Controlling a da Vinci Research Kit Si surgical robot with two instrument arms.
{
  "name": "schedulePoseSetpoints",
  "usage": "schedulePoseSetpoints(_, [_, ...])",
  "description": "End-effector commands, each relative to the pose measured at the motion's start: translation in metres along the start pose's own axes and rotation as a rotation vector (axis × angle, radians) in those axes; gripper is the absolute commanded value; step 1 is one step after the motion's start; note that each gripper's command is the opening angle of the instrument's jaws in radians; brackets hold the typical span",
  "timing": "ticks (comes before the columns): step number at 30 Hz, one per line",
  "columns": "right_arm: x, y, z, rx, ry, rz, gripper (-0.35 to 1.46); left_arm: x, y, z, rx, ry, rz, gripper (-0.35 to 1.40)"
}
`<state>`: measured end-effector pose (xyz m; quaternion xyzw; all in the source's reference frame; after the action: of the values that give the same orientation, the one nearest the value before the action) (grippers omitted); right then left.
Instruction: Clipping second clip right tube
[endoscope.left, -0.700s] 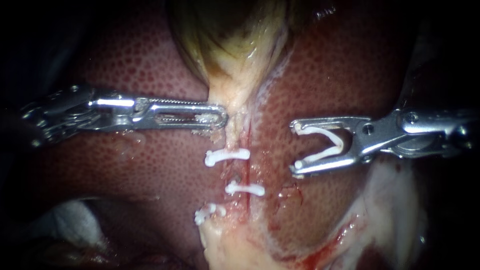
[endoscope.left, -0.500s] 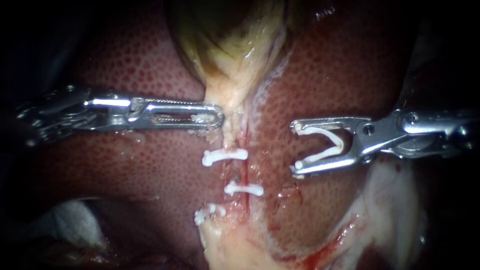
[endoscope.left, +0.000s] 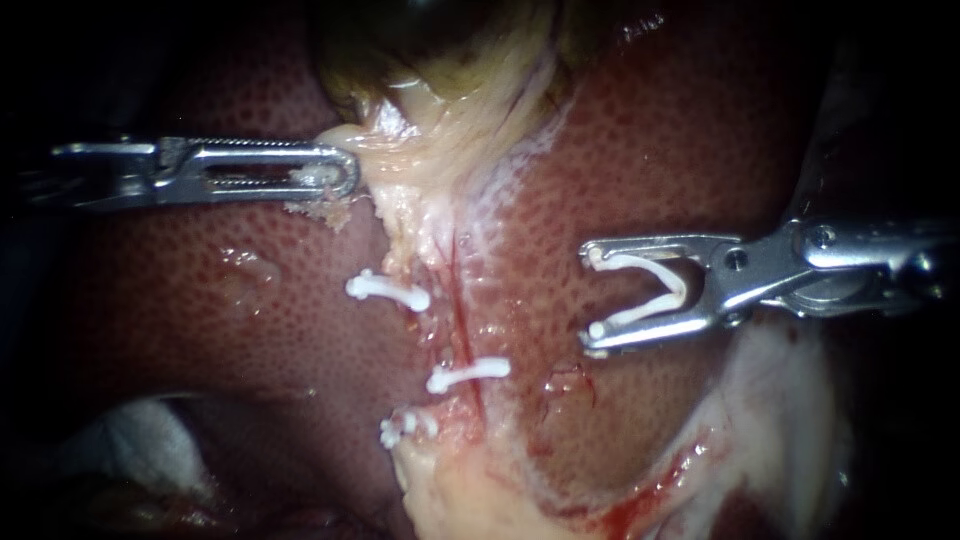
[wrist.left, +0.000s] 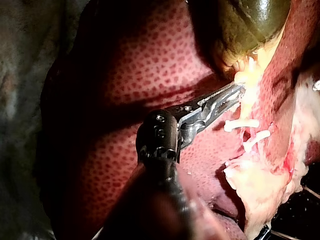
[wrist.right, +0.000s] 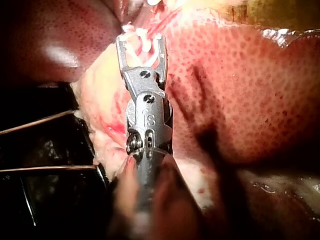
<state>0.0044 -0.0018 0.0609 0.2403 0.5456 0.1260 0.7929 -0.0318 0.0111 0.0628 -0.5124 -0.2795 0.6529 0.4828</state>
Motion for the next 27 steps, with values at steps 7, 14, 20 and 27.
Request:
schedulePoseSetpoints(7, [-0.0030,0.0006,0.0044,0.010,-0.023,0.032,0.50,0.0000,0.0008,-0.0001,0.004,0.003,0.006,-0.35])
schedulePoseSetpoints(14, [-0.0077,0.0029,0.0099,0.024,-0.032,0.113,0.50,-0.0002,0.0016,-0.0001,0.007,0.005,0.012,-0.35])
schedulePoseSetpoints(20, [-0.0114,0.0042,0.0143,0.045,-0.070,0.154,0.50,-0.0003,0.0019,0.0000,0.004,0.003,0.012,-0.35])
schedulePoseSetpoints(27, [-0.0126,0.0038,0.0171,0.092,-0.078,0.206,0.50,-0.0005,0.0020,0.0001,0.002,0.003,0.013,-0.35])
